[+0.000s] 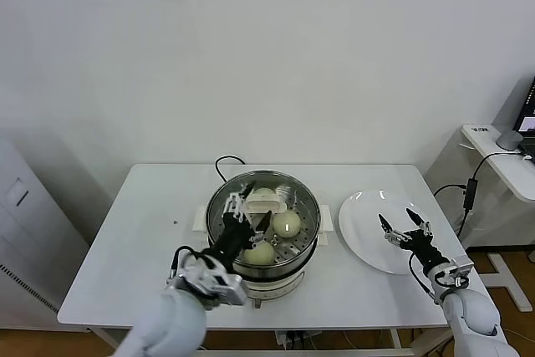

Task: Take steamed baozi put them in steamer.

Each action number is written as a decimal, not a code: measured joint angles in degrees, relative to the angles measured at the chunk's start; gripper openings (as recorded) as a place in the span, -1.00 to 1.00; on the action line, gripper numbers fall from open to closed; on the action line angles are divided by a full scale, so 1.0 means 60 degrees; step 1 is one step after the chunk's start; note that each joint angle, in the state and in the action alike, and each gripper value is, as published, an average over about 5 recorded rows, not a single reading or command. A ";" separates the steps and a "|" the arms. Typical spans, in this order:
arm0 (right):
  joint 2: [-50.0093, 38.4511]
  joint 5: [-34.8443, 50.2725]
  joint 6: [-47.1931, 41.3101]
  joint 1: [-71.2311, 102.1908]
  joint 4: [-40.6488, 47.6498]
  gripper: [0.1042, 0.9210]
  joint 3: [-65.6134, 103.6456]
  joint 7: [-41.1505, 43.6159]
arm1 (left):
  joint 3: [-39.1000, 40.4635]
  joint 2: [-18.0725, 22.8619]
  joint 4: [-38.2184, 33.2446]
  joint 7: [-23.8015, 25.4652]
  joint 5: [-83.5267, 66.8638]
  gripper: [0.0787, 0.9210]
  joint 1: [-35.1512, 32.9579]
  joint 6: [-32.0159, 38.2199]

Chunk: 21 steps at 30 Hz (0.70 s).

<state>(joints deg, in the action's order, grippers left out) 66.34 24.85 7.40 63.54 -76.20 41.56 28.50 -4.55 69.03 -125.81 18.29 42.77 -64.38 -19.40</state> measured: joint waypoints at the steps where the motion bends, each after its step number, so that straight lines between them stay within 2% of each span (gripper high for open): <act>1: -0.0004 0.0030 -0.0021 0.0007 -0.0030 0.76 -0.0001 -0.0001 | -0.0212 -0.0027 -0.0086 0.0001 -0.0627 0.72 -0.0009 0.0091; 11: -0.0046 0.0241 -0.0173 0.0068 -0.0437 0.76 0.0088 -0.0360 | -0.2953 0.0071 -0.0268 -0.0976 -0.6781 0.77 -0.0377 0.0370; 21: 0.0078 0.0200 -0.0434 0.0256 -0.0973 0.76 0.0313 -0.0913 | -0.4706 -0.0062 0.1369 -0.1897 -0.9548 0.77 -0.0587 0.0770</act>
<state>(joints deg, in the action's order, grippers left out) 66.81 26.04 4.80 65.07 -82.04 43.44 23.02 -32.79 68.66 -117.60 6.90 -14.51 -67.91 -14.78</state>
